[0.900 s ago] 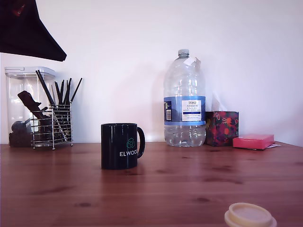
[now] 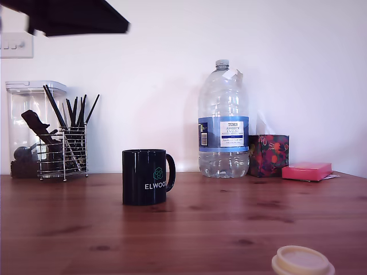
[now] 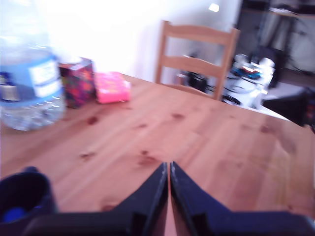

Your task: Pick up the coffee capsules from the table one by one and drop them inside the nearest coffee cup

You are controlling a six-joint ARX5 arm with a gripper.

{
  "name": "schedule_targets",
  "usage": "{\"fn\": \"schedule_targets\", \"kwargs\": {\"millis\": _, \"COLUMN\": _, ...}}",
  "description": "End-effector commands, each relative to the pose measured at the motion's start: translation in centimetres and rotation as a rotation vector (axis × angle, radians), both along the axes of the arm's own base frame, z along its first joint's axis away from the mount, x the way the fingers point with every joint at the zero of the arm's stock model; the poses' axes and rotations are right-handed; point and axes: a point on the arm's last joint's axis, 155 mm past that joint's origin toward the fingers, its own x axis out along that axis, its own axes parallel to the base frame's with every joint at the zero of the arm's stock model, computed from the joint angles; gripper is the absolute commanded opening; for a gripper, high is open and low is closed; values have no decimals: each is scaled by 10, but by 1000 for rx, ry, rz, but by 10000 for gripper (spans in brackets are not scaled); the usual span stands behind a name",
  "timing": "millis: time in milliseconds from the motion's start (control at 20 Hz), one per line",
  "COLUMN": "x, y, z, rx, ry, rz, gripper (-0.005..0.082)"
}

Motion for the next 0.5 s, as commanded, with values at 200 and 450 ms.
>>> {"fn": "schedule_targets", "kwargs": {"millis": 200, "x": -44, "y": -44, "z": -22, "rx": 58, "ry": -15, "rz": -203, "gripper": -19}}
{"fn": "schedule_targets", "kwargs": {"millis": 450, "x": -80, "y": -56, "z": -50, "rx": 94, "ry": 20, "rz": -299, "gripper": -19}}
